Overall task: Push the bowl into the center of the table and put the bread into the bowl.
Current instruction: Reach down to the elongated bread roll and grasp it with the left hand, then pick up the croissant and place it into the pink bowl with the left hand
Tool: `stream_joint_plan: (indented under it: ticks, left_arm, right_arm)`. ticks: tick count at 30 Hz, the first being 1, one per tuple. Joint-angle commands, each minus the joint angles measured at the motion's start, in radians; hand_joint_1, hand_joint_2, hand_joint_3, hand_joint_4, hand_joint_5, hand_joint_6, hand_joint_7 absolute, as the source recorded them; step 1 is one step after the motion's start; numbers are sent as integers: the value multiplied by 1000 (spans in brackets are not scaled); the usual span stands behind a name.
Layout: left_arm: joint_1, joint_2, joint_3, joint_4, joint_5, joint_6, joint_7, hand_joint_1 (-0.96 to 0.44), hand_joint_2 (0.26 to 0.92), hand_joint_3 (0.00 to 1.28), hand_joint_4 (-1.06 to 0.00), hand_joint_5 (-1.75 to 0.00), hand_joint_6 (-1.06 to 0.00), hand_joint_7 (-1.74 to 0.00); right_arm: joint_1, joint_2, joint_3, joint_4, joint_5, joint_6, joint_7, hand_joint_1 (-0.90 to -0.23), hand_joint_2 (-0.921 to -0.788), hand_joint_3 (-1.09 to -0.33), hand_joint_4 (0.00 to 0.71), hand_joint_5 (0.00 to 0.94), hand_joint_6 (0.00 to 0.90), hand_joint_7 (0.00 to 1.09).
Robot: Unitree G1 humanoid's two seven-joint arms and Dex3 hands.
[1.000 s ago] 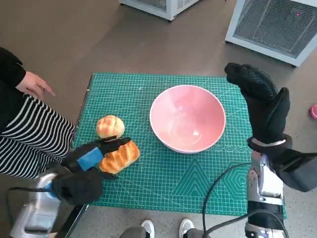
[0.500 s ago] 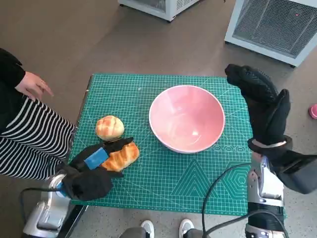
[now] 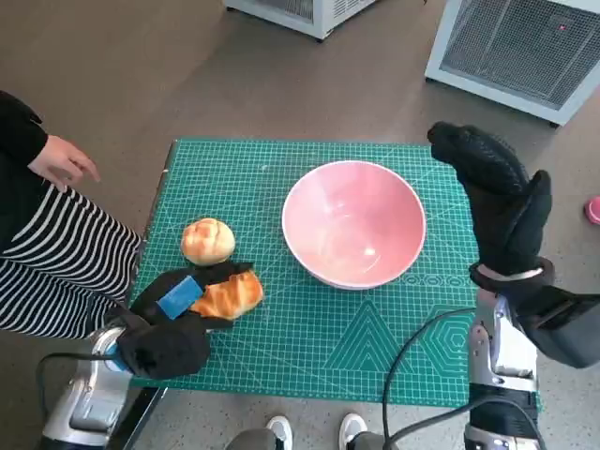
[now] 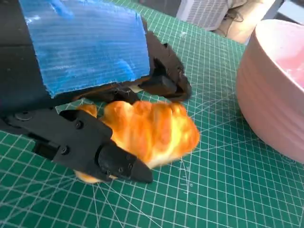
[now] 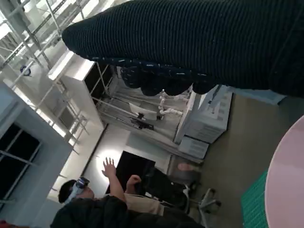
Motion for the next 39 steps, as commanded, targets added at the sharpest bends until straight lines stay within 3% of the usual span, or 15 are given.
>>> stream_joint_plan:
  ticks: [1,23,39]
  left_arm:
    - [-3,15,-6,36,-2,-37,-4,2,919,85,-712,-1168,-577,-1124]
    - [-33,14,1,121,-6,-151,41,2,920,57,-734,-1165,-612,-1128]
    - [-42,21,68,-103,-100,-95,-40,3,919,42,-758,-1133,-629,-1117]
  right_arm:
    - [18,-4,1,12,4,4,11,-700,-921,-668,198,1,133,405]
    - [15,-1,-5,31,22,-8,29,-700,-921,-662,201,2,139,405]
    - [26,1,-6,10,20,-6,21,-699,-921,-641,202,1,146,405]
